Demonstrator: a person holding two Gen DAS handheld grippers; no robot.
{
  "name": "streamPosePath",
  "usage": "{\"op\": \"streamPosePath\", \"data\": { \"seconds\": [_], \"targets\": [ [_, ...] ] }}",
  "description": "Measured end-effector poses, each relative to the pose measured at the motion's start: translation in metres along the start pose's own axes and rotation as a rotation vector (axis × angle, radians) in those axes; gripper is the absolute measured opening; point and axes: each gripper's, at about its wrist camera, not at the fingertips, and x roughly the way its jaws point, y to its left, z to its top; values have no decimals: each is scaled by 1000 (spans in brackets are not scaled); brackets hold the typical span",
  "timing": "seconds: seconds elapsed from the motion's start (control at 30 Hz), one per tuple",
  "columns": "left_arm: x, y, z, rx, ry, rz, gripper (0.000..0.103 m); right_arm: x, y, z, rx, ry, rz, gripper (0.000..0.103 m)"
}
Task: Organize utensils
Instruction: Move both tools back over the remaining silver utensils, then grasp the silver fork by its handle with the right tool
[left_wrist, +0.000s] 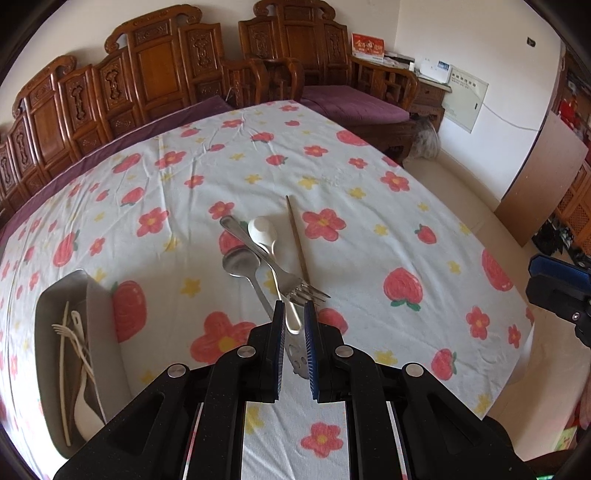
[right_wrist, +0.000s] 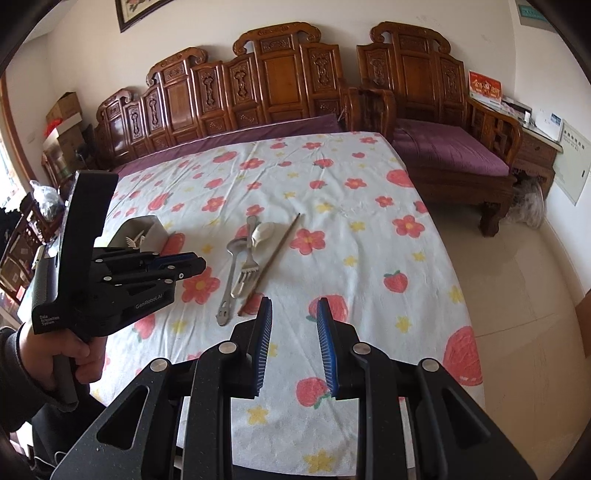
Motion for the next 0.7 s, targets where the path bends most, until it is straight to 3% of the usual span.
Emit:
{"op": "streamPosePath", "data": {
  "seconds": [0.33,0.7],
  "targets": [
    [37,3,9,-5,29,3,9,34,-17,-1,47,18,-3,27],
    [40,23,16,-23,13,30,9,77,-26,18,57,3,26,27]
  ]
}}
